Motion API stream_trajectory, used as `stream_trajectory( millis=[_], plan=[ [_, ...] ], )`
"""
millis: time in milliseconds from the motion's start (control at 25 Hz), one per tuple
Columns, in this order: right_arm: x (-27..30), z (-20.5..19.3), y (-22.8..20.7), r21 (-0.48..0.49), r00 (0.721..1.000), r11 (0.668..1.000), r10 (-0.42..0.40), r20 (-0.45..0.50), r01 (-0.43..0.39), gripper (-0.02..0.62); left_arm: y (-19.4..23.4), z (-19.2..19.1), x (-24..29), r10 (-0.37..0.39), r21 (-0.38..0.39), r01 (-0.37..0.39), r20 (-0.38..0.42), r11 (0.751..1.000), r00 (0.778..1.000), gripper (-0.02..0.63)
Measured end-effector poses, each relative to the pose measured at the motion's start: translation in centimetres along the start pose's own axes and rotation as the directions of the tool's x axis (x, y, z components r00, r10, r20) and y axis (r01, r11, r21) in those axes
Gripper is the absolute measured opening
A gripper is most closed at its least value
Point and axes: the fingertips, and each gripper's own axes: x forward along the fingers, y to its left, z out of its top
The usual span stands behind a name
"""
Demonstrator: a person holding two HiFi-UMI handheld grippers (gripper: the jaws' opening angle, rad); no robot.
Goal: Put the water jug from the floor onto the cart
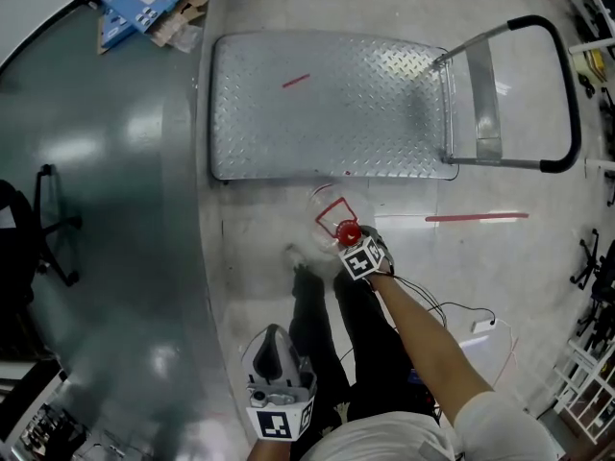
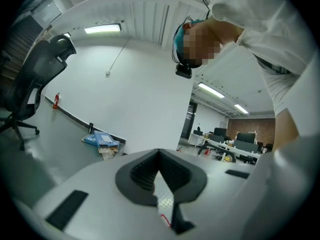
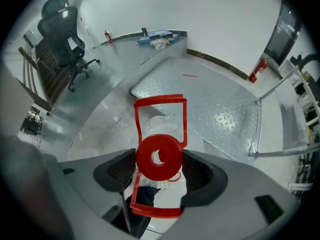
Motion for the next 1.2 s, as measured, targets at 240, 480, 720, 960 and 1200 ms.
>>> stream_trajectory(
  millis=[240, 480, 720, 960, 1200],
  plan=[
    [0.7, 0.1, 0.1, -0.007, 1.000, 1.000, 0.025, -0.001, -0.025, 0.287, 0.4, -0.8, -0.5, 0.012, -0.003, -0.012, -0.022, 1.000, 1.000, 0.003],
    [0.8, 0.3, -0.1, -0.021, 1.000, 1.000, 0.009, -0.005, -0.009, 0.295, -0.1, -1.0, -0.6, 0.021, -0.007, -0.021, -0.027, 1.000, 0.999, 0.003],
    [-2.3, 0.0, 0.3, -0.035, 1.000, 0.999, 0.017, -0.022, -0.018, 0.295, -0.1, 0.7, -0.8, 0.044, 0.002, -0.044, -0.007, 0.999, 0.999, 0.003],
    [-10.2, 3.5, -1.0, -0.035, 0.998, 0.998, 0.058, -0.001, -0.058, 0.295, -0.9, 4.9, 0.7, 0.081, 0.017, -0.083, 0.076, 0.996, 0.994, 0.003],
    [-19.2, 5.7, -1.2, -0.053, 0.995, 0.995, 0.089, 0.034, -0.087, 0.295, -3.8, 9.6, -0.7, 0.127, 0.003, -0.129, 0.117, 0.992, 0.985, 0.003]
  ],
)
